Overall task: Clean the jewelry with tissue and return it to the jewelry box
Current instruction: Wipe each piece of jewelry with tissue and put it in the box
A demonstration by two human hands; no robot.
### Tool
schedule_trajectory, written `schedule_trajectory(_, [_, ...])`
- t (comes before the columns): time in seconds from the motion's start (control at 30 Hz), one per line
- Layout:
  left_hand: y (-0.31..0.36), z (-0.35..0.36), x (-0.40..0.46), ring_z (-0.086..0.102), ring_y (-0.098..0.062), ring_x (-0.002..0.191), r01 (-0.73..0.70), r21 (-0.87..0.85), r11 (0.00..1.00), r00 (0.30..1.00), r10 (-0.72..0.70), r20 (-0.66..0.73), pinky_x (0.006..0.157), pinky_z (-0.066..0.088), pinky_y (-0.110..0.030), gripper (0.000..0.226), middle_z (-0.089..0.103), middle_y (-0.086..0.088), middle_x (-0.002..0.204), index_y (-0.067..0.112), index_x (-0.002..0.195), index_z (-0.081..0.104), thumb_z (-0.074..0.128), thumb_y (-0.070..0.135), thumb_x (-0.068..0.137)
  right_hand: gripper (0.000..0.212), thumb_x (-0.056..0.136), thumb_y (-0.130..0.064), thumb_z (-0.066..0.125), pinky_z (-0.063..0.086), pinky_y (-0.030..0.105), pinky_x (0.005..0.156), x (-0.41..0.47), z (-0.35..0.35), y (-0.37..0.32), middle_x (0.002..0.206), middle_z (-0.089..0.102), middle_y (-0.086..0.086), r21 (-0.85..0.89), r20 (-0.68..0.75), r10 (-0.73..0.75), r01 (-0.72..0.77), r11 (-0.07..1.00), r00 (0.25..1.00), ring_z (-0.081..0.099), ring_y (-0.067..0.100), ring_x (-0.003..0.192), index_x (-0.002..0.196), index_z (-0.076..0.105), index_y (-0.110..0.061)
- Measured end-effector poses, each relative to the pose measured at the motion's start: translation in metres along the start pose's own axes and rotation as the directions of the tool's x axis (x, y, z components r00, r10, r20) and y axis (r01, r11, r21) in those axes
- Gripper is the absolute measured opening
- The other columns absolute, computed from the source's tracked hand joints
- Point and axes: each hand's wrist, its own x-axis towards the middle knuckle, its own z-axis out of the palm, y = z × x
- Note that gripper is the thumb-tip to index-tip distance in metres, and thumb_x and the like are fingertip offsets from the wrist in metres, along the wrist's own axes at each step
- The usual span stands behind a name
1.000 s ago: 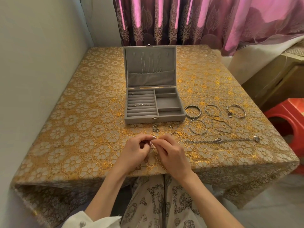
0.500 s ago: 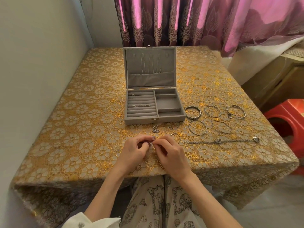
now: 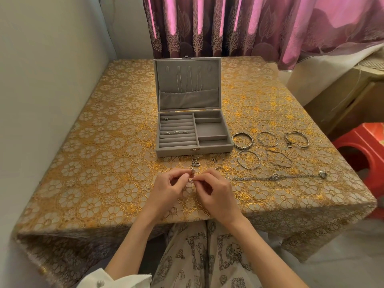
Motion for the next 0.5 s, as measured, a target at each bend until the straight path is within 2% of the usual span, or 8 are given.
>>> schedule_trajectory(0.07, [0.001,-0.0007,-0.0015,0.064,-0.012,0.08,0.008,-0.02,1.0,0.999,-0.009,-0.031,0.07,0.052,-0.025,0.009,0.071,0.003,0.086,0.025,0.09,0.069,0.062,0.02,0.086,0.008,0.083,-0.008,0.064,0.045,0.012,0.071,0.0031,-0.0034,-0.0001,0.083,0.06,-0.007,0.079,-0.032,0.079,-0.077,0.994,0.996,0.056,0.003,0.079,0.088,0.067,-0.013])
schedule_trajectory(0.13, [0.0008,-0.001,-0.0023,0.065,-0.015,0.078,0.013,-0.025,1.0,0.998,-0.015,-0.053,0.069,0.053,-0.027,0.01,0.071,-0.001,0.082,0.018,0.088,0.071,0.066,0.024,0.082,0.009,0.084,-0.009,0.064,0.044,0.01,0.069,0.0057,-0.0068,-0.0013,0.081,0.06,-0.011,0.144,-0.046,0.158,-0.15,0.978,0.986,0.057,0.001,0.08,0.086,0.067,-0.017])
schedule_trajectory(0.27, [0.0007,-0.0039,-0.0027,0.066,-0.009,0.075,-0.007,-0.024,1.0,0.999,0.006,-0.048,0.065,0.053,-0.018,0.016,0.072,0.0,0.081,0.016,0.087,0.072,0.068,0.028,0.077,0.008,0.085,-0.011,0.064,0.043,0.009,0.069,0.007,-0.0099,-0.0035,0.082,0.061,-0.012,0.203,-0.025,0.216,-0.206,0.957,0.976,0.057,0.001,0.082,0.087,0.066,-0.018])
schedule_trajectory(0.33, [0.0013,-0.0057,-0.003,0.067,-0.011,0.075,-0.022,-0.059,0.998,0.999,0.02,-0.041,0.064,0.052,-0.017,0.024,0.072,-0.003,0.081,0.014,0.088,0.07,0.068,0.032,0.072,0.007,0.085,-0.013,0.064,0.044,0.009,0.069,0.0072,-0.0099,-0.0033,0.082,0.062,-0.011,0.215,-0.02,0.223,-0.214,0.953,0.975,0.058,0.001,0.082,0.088,0.067,-0.018])
schedule_trajectory(0.43, [-0.0003,-0.0063,-0.0012,0.069,-0.016,0.077,-0.023,-0.116,0.993,0.999,0.019,-0.038,0.064,0.053,-0.018,0.031,0.072,-0.007,0.085,0.007,0.092,0.065,0.07,0.029,0.071,0.006,0.085,-0.015,0.064,0.047,0.014,0.068,0.0078,-0.0097,-0.0019,0.085,0.065,-0.006,0.249,-0.009,0.24,-0.231,0.941,0.971,0.06,0.003,0.081,0.089,0.068,-0.017])
schedule_trajectory(0.5, [0.0,-0.0059,-0.001,0.069,-0.013,0.079,-0.025,-0.11,0.994,1.0,0.023,-0.017,0.066,0.053,-0.018,0.027,0.073,-0.003,0.088,0.011,0.102,0.063,0.069,0.019,0.077,0.008,0.085,-0.016,0.065,0.05,0.019,0.07,0.0084,-0.0095,-0.0015,0.087,0.066,-0.003,0.256,-0.007,0.242,-0.232,0.938,0.97,0.06,0.004,0.081,0.091,0.069,-0.017])
